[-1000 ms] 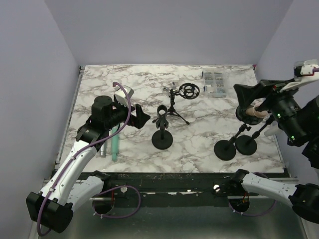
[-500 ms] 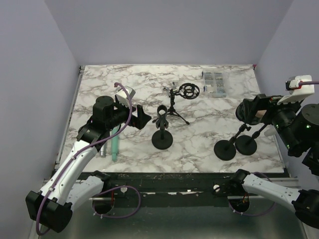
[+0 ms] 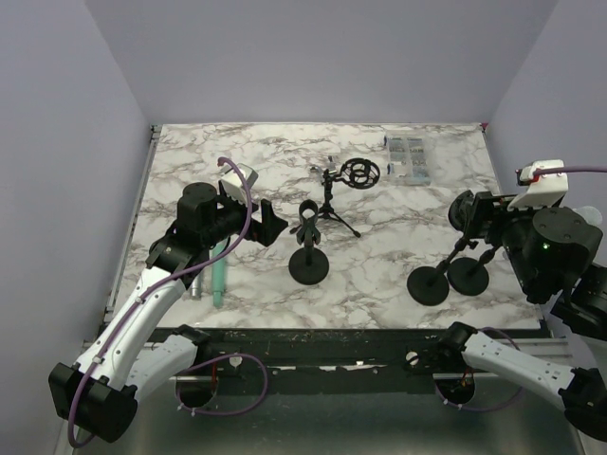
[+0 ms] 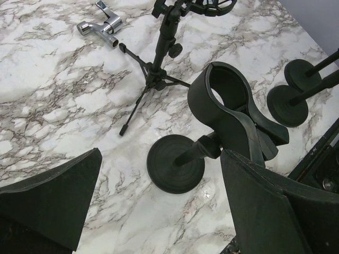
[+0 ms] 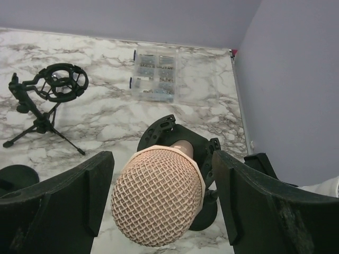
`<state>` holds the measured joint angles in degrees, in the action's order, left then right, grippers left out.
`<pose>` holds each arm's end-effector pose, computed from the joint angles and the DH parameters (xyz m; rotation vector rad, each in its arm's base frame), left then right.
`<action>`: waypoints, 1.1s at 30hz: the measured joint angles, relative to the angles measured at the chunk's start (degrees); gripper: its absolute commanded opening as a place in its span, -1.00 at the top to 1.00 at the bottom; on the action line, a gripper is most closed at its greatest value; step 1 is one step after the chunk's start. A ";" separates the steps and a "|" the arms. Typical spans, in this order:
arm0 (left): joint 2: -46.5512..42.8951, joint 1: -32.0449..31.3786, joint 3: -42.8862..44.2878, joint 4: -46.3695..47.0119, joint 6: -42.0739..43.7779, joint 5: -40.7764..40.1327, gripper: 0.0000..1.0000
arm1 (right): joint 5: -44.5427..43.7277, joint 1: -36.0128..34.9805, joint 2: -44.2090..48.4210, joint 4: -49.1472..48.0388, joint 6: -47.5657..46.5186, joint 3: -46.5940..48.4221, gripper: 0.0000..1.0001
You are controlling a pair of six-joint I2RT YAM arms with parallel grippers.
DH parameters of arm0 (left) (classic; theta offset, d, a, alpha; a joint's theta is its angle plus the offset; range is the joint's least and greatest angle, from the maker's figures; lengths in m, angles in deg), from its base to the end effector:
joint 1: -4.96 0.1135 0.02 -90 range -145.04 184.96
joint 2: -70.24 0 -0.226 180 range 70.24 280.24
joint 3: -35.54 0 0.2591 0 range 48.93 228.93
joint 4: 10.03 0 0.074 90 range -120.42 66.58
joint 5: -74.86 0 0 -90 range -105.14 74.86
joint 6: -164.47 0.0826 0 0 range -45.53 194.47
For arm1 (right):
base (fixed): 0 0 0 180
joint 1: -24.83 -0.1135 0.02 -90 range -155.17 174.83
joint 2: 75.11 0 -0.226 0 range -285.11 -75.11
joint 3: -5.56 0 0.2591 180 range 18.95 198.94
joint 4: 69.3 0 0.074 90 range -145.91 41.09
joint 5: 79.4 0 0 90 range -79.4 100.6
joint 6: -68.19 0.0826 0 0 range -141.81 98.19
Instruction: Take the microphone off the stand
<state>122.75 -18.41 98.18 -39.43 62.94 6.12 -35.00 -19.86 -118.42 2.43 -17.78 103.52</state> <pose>0.2452 -0.1386 0.2886 0.4572 1.9034 -0.7604 0.1349 0.0505 0.4411 -0.0955 1.7771 -0.1329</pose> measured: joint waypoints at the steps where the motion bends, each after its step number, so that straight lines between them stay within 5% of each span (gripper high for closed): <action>1: 0.00 -0.02 0.00 0.00 0.02 -0.02 -0.97 | -0.31 0.00 0.31 -0.22 -0.15 -0.13 -0.49; 15: 0.42 -0.04 0.00 -0.02 0.20 -0.26 -0.97 | -1.62 0.00 2.49 -3.93 -2.21 -0.72 0.38; 33: 0.90 -0.37 0.00 -0.07 0.44 -0.33 -0.97 | 0.26 0.02 -2.67 -9.01 -6.43 12.98 0.97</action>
<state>123.64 -18.79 98.18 -39.50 63.38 5.79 -34.74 -19.84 -121.09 -6.57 -24.21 116.50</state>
